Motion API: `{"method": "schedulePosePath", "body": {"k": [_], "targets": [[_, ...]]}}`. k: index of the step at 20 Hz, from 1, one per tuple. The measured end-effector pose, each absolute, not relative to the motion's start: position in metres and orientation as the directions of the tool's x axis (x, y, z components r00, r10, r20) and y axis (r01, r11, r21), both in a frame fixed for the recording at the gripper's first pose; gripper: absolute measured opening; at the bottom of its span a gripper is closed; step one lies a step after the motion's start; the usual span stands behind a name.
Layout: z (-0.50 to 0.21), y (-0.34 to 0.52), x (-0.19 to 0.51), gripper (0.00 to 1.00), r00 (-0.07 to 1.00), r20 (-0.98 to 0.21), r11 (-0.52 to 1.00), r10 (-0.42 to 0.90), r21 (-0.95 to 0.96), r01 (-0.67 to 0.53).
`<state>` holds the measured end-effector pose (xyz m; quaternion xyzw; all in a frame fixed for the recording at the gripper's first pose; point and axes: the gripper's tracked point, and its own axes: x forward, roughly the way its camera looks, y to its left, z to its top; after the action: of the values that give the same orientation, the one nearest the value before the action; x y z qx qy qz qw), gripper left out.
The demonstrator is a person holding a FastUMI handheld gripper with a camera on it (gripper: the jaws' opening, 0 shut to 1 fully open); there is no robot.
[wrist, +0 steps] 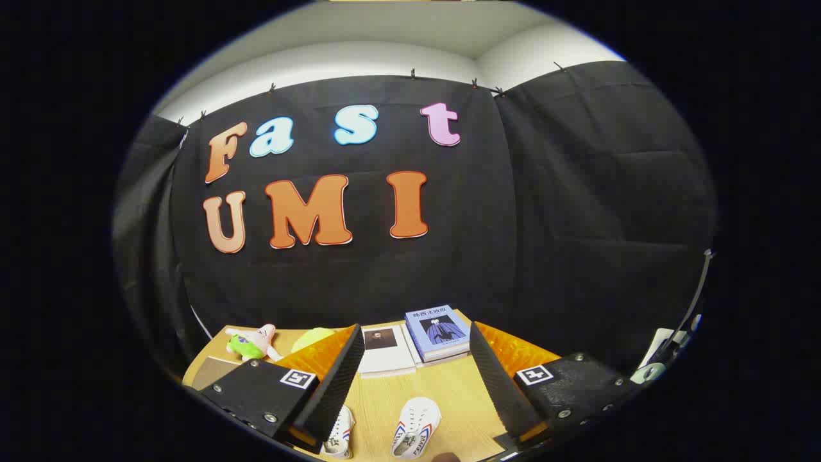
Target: Open the storage box then place both shoes into the box .Put the left shoe in first, then the right shoe, with the right side of both shoes facing outward in a uniform manner.
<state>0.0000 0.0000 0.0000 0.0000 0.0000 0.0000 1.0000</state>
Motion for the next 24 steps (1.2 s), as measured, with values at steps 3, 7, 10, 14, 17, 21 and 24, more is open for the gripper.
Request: {"method": "schedulePosePath", "body": {"k": [3,7,10,14,17,21,24], "targets": [[0.009,0.009,-0.01,0.98,0.999,0.02,0.999,0.028,-0.03,-0.027],[0.017,0.013,-0.023,0.98,0.999,0.043,0.999,0.032,-0.033,-0.031],[0.007,0.011,-0.025,0.98,0.999,0.036,0.999,0.031,-0.007,-0.031],[-0.018,0.014,-0.019,0.98,0.998,0.001,0.995,0.065,0.08,-0.065],[-0.044,0.02,-0.01,0.98,0.995,-0.046,0.989,0.093,0.122,-0.087],[-0.073,0.047,0.001,0.99,0.975,-0.104,0.966,0.194,0.194,-0.172],[-0.095,0.073,0.005,0.98,0.947,-0.134,0.925,0.292,0.291,-0.244]]}}
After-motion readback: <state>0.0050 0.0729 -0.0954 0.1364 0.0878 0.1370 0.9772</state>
